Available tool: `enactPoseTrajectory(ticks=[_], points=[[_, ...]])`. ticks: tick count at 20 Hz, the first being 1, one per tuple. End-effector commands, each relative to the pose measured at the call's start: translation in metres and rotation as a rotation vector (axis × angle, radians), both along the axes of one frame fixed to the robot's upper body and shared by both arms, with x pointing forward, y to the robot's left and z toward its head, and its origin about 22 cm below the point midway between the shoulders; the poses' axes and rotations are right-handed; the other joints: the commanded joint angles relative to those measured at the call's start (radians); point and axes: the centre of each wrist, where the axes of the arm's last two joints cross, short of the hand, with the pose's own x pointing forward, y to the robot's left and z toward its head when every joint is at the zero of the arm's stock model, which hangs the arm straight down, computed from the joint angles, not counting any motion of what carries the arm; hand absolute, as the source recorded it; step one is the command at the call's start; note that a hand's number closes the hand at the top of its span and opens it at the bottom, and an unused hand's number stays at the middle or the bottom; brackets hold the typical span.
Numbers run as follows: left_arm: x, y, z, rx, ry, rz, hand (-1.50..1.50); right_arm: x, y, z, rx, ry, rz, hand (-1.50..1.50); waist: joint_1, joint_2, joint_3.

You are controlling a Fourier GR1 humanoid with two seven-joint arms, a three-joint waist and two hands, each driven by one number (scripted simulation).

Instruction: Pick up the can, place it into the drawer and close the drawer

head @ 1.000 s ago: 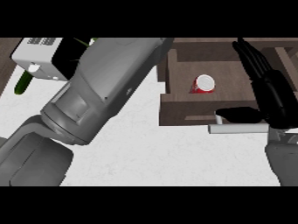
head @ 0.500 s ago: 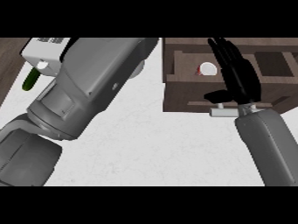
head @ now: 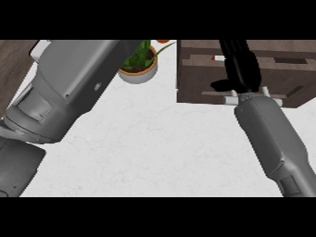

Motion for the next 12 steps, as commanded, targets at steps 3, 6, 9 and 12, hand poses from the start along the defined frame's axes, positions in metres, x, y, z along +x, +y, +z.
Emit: enactPoseTrajectory(ticks=[3,6,9,12], points=[[-0.004,0.003,0.007,0.023,-0.008,0.002,-1.5,0.027,0.022,0.011,-0.021,-0.07,-0.045,-1.5,0.031,0.008,0.001],[0.0,0.031,-0.008,0.017,-0.011,-0.001,-1.5,0.04,0.012,0.032,-0.016,-0.091,-0.056,-1.5,0.035,0.007,0.0],[-0.003,0.029,-0.004,0.015,0.009,-0.024,-1.5,0.051,0.011,0.051,-0.03,-0.113,-0.075,-1.5,0.057,0.013,0.001],[-0.005,0.041,-0.013,0.031,0.013,-0.017,-1.5,0.052,0.004,0.047,-0.024,-0.118,-0.087,-1.5,0.056,0.008,0.001]])
